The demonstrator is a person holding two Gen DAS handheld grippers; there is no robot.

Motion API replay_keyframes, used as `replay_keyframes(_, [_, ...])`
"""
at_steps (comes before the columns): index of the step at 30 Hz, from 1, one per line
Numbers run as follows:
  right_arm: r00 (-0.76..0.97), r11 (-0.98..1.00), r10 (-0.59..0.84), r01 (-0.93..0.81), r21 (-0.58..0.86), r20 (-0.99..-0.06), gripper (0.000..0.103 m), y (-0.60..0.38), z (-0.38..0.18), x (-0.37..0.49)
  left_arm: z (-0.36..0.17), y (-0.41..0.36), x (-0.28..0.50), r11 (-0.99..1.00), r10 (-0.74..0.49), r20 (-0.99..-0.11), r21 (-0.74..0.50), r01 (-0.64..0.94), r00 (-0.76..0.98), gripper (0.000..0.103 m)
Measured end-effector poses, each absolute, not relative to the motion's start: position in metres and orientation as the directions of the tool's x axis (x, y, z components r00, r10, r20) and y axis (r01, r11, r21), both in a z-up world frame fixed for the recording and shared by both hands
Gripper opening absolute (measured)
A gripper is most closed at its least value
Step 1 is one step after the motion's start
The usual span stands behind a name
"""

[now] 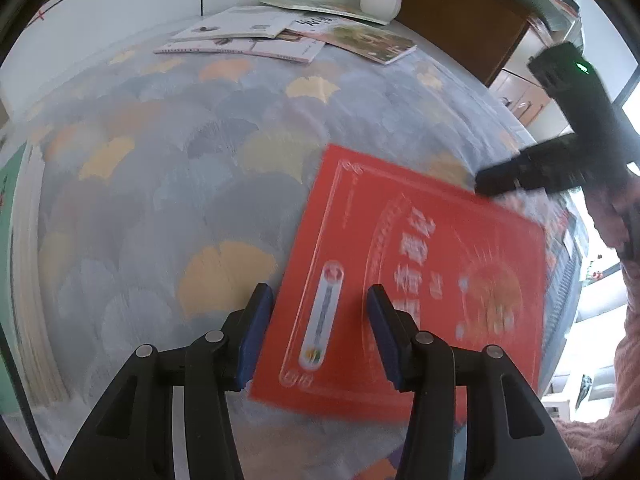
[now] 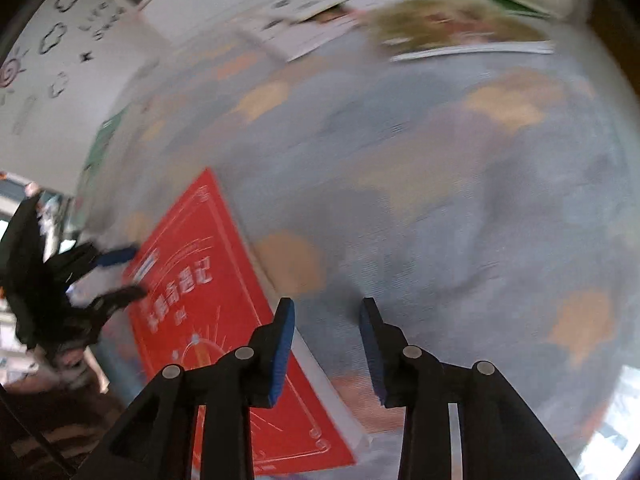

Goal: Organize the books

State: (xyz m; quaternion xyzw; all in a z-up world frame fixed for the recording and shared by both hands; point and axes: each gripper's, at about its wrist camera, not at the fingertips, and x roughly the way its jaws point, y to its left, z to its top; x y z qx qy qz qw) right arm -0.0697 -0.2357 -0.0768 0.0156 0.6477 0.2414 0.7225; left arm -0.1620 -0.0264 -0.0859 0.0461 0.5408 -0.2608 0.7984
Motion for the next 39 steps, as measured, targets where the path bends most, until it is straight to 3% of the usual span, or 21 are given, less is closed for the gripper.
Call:
replay_keyframes(4, [0.066, 0.877, 0.267, -0.43, 0.214, -0.961, 0.034, -0.212, -0.073, -0.09, -0.08, -0.014, -0.162, 0.874, -0.349, -0.895, -0.205, 0.44, 0.276, 0.047])
replay_keyframes(10, [0.041, 0.869, 0.324, -0.408, 0.28, -0.945, 0.034, -0.231, -0.066, -0.091, -0.075, 0.013, -0.194, 0.899, -0.279, -0.915, -0.142, 0.414, 0.292, 0.047])
replay_keyframes(18, [-0.016, 0.804, 0.437, -0.442, 0.398, -0.9, 0.034, -0.221, -0.07, -0.125, -0.088, 0.016, -0.222, 0.883, -0.289, -0.93, -0.167, 0.438, 0.227, 0.047])
replay_keyframes(19, [-0.024, 0.792, 0.453, -0.448, 0.415, -0.891, 0.043, -0.209, -0.072, -0.126, -0.088, 0.017, -0.223, 0.884, -0.286, -0.931, -0.165, 0.438, 0.227, 0.047])
replay_keyframes(20, [-0.022, 0.786, 0.448, -0.467, 0.405, -0.894, 0.045, -0.204, -0.072, -0.129, -0.088, 0.018, -0.221, 0.884, -0.287, -0.931, -0.169, 0.435, 0.223, 0.047])
replay_keyframes(27, [0.028, 0.812, 0.408, -0.468, 0.348, -0.913, 0.05, -0.199, -0.069, -0.136, -0.089, 0.018, -0.175, 0.934, -0.192, -0.939, -0.085, 0.346, 0.286, 0.044])
replay_keyframes(31, [0.024, 0.813, 0.447, -0.429, 0.395, -0.894, 0.05, -0.189, -0.074, -0.129, -0.089, 0.013, -0.131, 0.956, -0.101, -0.93, 0.008, 0.295, 0.352, 0.041])
replay_keyframes(39, [-0.015, 0.77, 0.53, -0.41, 0.489, -0.848, 0.05, -0.161, -0.082, -0.069, -0.094, 0.041, -0.056, 0.986, -0.123, -0.933, -0.075, 0.152, 0.337, 0.04])
